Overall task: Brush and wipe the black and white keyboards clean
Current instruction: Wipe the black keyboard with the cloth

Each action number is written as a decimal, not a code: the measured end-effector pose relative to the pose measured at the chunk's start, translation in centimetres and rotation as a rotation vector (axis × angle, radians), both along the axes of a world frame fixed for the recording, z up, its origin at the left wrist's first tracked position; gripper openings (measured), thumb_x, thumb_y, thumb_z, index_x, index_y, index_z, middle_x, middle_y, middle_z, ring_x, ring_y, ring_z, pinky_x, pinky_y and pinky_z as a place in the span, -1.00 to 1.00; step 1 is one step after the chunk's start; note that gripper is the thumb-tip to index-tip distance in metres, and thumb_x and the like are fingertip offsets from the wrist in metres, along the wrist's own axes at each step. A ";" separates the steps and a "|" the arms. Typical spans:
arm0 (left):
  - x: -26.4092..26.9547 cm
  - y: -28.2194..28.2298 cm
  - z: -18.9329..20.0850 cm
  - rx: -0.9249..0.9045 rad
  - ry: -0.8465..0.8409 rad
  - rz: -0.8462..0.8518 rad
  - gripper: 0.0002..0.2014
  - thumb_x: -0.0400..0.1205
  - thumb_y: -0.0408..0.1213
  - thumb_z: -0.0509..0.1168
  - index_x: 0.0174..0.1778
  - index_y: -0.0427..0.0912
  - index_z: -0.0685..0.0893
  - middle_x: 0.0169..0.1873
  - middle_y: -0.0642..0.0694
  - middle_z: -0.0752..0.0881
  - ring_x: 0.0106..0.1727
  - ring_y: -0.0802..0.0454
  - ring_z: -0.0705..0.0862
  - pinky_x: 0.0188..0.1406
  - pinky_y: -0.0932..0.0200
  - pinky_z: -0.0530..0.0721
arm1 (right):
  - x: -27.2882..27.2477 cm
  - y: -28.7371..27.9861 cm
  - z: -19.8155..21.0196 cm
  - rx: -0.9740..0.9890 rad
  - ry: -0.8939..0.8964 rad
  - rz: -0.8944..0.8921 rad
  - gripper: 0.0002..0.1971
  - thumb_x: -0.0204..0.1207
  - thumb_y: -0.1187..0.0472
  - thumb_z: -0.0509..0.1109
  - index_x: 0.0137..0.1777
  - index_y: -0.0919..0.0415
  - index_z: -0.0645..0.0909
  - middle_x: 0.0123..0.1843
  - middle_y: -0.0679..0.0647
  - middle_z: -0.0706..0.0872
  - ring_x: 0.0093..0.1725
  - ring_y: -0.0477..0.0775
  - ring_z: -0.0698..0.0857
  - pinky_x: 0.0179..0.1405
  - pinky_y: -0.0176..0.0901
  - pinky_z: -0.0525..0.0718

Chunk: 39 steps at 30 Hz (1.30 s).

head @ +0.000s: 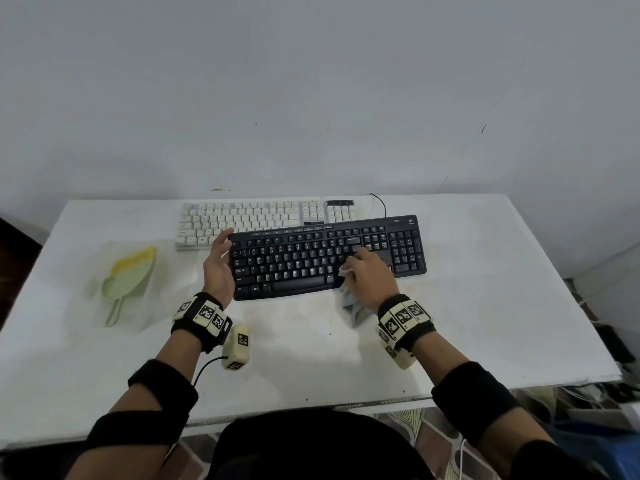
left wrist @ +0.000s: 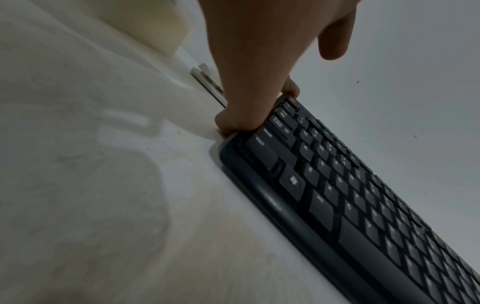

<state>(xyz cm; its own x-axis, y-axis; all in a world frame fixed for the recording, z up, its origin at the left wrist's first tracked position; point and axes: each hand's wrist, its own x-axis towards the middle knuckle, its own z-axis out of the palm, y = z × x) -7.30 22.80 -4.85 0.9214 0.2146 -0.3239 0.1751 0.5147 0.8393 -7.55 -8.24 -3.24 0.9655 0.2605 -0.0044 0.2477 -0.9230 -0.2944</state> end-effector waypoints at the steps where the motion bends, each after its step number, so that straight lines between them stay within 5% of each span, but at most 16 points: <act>1: 0.0 0.0 0.1 0.005 0.001 -0.002 -0.66 0.56 -0.13 0.33 0.27 0.09 0.69 0.19 -0.08 0.69 0.22 -0.06 0.63 0.34 -0.13 0.60 | -0.2 0.1 -0.1 -0.006 0.014 0.033 -0.80 0.69 0.16 0.34 0.17 0.19 0.73 0.18 0.05 0.61 0.19 0.09 0.59 0.16 0.04 0.72; 4: 0.1 -0.1 0.1 0.011 -0.004 -0.003 -0.71 0.68 -0.22 0.27 0.31 0.05 0.66 0.15 -0.06 0.70 0.16 -0.02 0.66 0.25 -0.07 0.65 | -0.1 -1.4 -0.3 -0.025 0.005 -0.053 -0.81 0.68 0.16 0.36 0.15 0.23 0.73 0.21 0.08 0.63 0.24 0.11 0.58 0.26 -0.02 0.67; 7: 0.1 -0.2 0.1 0.019 0.005 0.001 -0.71 0.72 -0.28 0.22 0.34 0.03 0.63 0.11 -0.04 0.70 0.13 0.00 0.66 0.17 -0.04 0.65 | 0.5 -3.8 0.2 -0.038 -0.014 -0.210 -0.83 0.66 0.21 0.39 0.09 0.29 0.74 0.17 0.14 0.63 0.20 0.16 0.59 0.14 0.00 0.69; 12: -0.1 0.1 0.4 0.019 0.019 -0.021 -0.59 0.50 -0.12 0.37 0.30 0.09 0.70 0.30 -0.10 0.65 0.29 -0.06 0.61 0.42 -0.15 0.56 | 1.3 -6.7 0.7 -0.032 0.011 -0.329 -0.84 0.59 0.26 0.39 0.02 0.28 0.78 0.10 0.17 0.64 0.13 0.24 0.63 -0.02 0.06 0.70; 15: -0.1 0.0 0.6 0.020 0.016 -0.021 -0.64 0.56 -0.17 0.34 0.30 0.08 0.69 0.25 -0.09 0.68 0.25 -0.05 0.64 0.41 -0.14 0.56 | 1.4 -6.6 0.9 0.032 -0.027 -0.285 -0.86 0.58 0.23 0.43 -0.01 0.24 0.79 0.03 0.12 0.64 0.03 0.17 0.63 -0.05 -0.01 0.65; 19: -0.2 0.2 0.5 0.034 0.026 -0.021 -0.60 0.45 -0.10 0.42 0.24 0.15 0.76 0.48 -0.15 0.61 0.50 -0.15 0.55 0.58 -0.20 0.46 | 0.7 -4.7 0.1 0.066 -0.037 -0.100 -0.87 0.61 0.20 0.44 0.03 0.22 0.78 0.02 0.06 0.63 0.02 0.10 0.60 -0.03 -0.08 0.59; 22: -0.2 0.0 1.0 0.011 0.036 -0.016 -0.60 0.48 -0.14 0.37 0.26 0.10 0.71 0.25 -0.08 0.67 0.27 -0.06 0.63 0.30 -0.09 0.63 | 0.5 -5.8 -0.5 0.055 -0.027 -0.172 -0.87 0.61 0.20 0.43 0.03 0.21 0.79 0.07 0.06 0.64 0.08 0.12 0.62 0.02 -0.04 0.63; 30: -0.2 -0.3 0.7 0.005 0.009 -0.006 -0.73 0.71 -0.29 0.22 0.30 0.04 0.64 0.16 -0.05 0.68 0.14 0.00 0.66 0.13 -0.01 0.67 | 1.4 -10.3 0.5 0.056 0.003 -0.475 -0.87 0.59 0.24 0.44 0.05 0.25 0.76 0.10 0.18 0.64 0.11 0.25 0.63 -0.05 -0.03 0.60; 35: -0.1 -0.2 0.6 0.005 0.011 -0.013 -0.72 0.65 -0.25 0.27 0.25 0.07 0.68 0.17 -0.06 0.68 0.17 -0.01 0.66 0.24 -0.04 0.64 | 0.5 -9.6 -0.7 0.071 -0.036 -0.278 -0.91 0.56 0.22 0.46 -0.05 0.20 0.78 0.03 0.09 0.64 0.04 0.17 0.62 -0.10 -0.11 0.49; 39: -0.2 -0.3 0.6 0.002 0.014 -0.003 -0.73 0.70 -0.28 0.23 0.28 0.06 0.66 0.18 -0.06 0.68 0.16 -0.01 0.67 0.19 -0.02 0.66 | 0.5 -10.8 -0.6 0.096 -0.011 -0.465 -0.89 0.56 0.22 0.46 -0.01 0.20 0.79 0.07 0.13 0.63 0.05 0.22 0.63 -0.11 -0.05 0.59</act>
